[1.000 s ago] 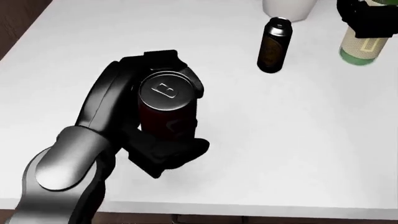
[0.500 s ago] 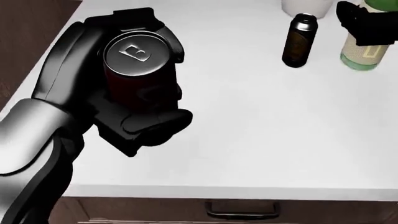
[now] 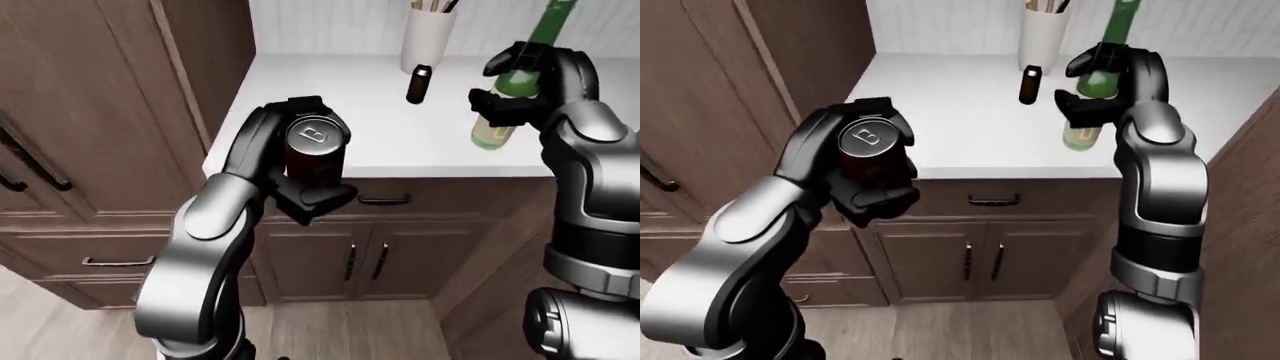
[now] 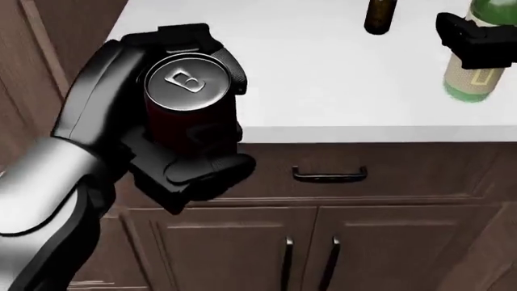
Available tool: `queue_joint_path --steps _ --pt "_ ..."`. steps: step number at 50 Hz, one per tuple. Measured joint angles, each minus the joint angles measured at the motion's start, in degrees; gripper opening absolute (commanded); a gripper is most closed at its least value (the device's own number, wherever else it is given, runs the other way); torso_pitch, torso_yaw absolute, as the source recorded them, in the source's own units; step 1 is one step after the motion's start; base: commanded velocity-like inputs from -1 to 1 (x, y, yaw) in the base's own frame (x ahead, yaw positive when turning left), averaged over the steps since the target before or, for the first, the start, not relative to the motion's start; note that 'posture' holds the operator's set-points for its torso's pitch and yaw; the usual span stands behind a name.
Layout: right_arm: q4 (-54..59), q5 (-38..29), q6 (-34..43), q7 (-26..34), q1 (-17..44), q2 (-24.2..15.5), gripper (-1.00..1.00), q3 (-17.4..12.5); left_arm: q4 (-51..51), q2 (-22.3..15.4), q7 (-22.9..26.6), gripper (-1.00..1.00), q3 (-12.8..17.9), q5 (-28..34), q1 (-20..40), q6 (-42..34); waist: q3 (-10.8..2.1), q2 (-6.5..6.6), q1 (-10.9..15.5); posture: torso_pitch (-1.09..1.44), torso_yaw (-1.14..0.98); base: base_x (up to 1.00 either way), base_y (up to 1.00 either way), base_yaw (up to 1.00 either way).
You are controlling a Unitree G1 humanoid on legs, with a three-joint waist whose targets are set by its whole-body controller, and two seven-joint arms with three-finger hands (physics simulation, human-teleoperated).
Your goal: Move the drinks to the dining counter.
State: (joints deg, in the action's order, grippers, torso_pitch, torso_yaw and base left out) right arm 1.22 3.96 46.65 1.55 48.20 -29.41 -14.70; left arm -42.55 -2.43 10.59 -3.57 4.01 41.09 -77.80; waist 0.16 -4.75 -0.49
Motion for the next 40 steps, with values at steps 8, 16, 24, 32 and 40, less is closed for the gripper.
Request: queue_joint_path --steps 8,16,24,32,40 --pt "-1.5 -0.3 -0.5 0.1 -0.1 0.1 -1.0 0.1 -0.9 0.1 -0.1 -1.0 0.1 -0.4 0.0 1.2 0.95 2.19 1.1 0.0 0.0 -0.86 0.25 0.0" --pt "-3.4 0.9 -0.6 0.9 -0.3 1.2 -1.0 1.1 -0.8 -0.6 -0.7 -1.0 1.4 -0.1 -1.6 0.1 1.25 6.07 2.2 0.0 0.0 -0.8 0.36 0.0" --pt "-3.7 1.4 0.7 1.0 0.0 1.0 -1.0 -0.2 -2.8 -0.9 -0.6 -1.0 1.3 -1.4 0.0 1.3 1.47 -2.13 4.3 0.0 0.0 -0.01 0.18 0.75" --pt "-8.1 1.5 0.4 2.4 -0.5 1.8 -1.0 1.7 -1.9 -1.5 -1.0 -1.0 3.4 -2.3 -0.6 0.3 3.46 3.14 3.2 0.0 0.0 0.0 0.0 1.0" --pt "-9.0 1.0 3.7 3.6 -2.4 3.1 -1.0 2.2 -2.3 -2.3 -1.9 -1.0 4.7 -3.5 -1.7 1.1 2.85 5.54 4.5 0.0 0.0 0.0 0.0 1.0"
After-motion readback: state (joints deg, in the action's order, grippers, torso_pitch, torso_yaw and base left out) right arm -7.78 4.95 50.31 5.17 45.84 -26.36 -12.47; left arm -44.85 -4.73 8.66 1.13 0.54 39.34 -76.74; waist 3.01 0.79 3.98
